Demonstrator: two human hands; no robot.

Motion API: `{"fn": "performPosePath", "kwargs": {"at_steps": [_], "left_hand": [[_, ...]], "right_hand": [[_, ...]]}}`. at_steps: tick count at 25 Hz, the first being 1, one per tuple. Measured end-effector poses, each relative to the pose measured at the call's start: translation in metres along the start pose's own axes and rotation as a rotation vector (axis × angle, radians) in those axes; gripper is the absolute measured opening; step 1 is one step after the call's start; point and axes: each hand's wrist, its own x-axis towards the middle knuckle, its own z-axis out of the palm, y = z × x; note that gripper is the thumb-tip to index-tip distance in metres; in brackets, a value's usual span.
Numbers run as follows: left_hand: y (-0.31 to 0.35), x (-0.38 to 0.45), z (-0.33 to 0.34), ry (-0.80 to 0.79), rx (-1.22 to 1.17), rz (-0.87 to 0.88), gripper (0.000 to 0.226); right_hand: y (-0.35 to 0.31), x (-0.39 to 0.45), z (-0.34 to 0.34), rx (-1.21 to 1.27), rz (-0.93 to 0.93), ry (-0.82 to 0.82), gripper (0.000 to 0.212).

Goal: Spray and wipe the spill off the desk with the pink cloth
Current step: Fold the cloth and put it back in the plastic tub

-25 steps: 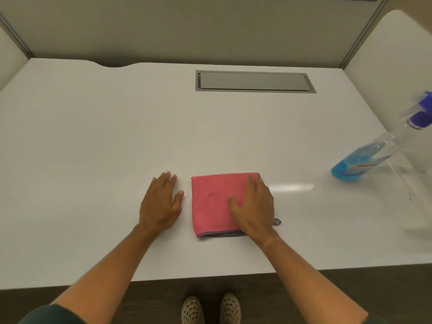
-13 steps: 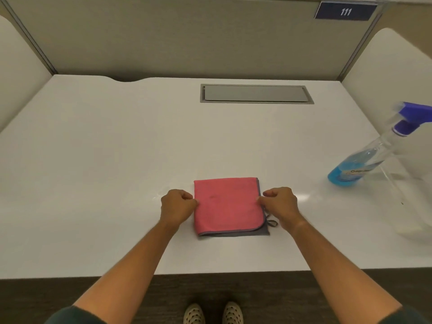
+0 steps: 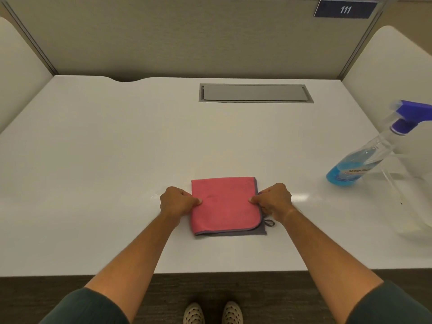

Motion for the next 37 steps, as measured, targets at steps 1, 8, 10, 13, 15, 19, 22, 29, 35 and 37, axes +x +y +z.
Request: {"fn": "performPosePath", "kwargs": {"at_steps": [1, 8, 10, 13, 15, 19, 22, 29, 35, 37], "left_hand": [[0.0, 0.001, 0.0, -0.001, 0.008, -0.004, 0.024], [0.007, -0.007, -0.006, -0.075, -0.088, -0.046, 0.022], [0.012, -0.01, -0.013, -0.127, -0.173, -0.067, 0.028], [0.026, -0.016, -0.022, -0.169, -0.269, -0.09, 0.034], [0.037, -0.022, -0.028, -0.206, -0.322, -0.096, 0.03], [0.05, -0.028, -0.038, -0.246, -0.34, -0.035, 0.025], [0.055, -0.031, -0.043, -0.24, -0.374, 0.056, 0.027], [0.064, -0.038, -0.054, -0.246, -0.374, 0.209, 0.021], [0.075, -0.041, -0.061, -0.276, -0.236, 0.381, 0.016], [0.076, -0.041, -0.063, -0.283, -0.176, 0.411, 0.027]], "right_hand": [[0.0, 0.002, 0.001, -0.001, 0.003, -0.015, 0.042], [-0.01, -0.007, -0.006, 0.122, 0.032, -0.077, 0.035], [-0.013, -0.011, -0.011, 0.218, 0.058, -0.102, 0.025], [-0.017, -0.019, -0.021, 0.329, 0.104, -0.179, 0.023], [-0.021, -0.025, -0.03, 0.385, 0.127, -0.237, 0.027], [-0.029, -0.031, -0.044, 0.496, 0.111, -0.291, 0.028], [-0.033, -0.035, -0.051, 0.569, 0.064, -0.301, 0.027], [-0.036, -0.044, -0.065, 0.609, -0.138, -0.318, 0.02], [-0.048, -0.049, -0.078, 0.433, -0.328, -0.338, 0.032], [-0.049, -0.049, -0.08, 0.338, -0.383, -0.331, 0.041]]}}
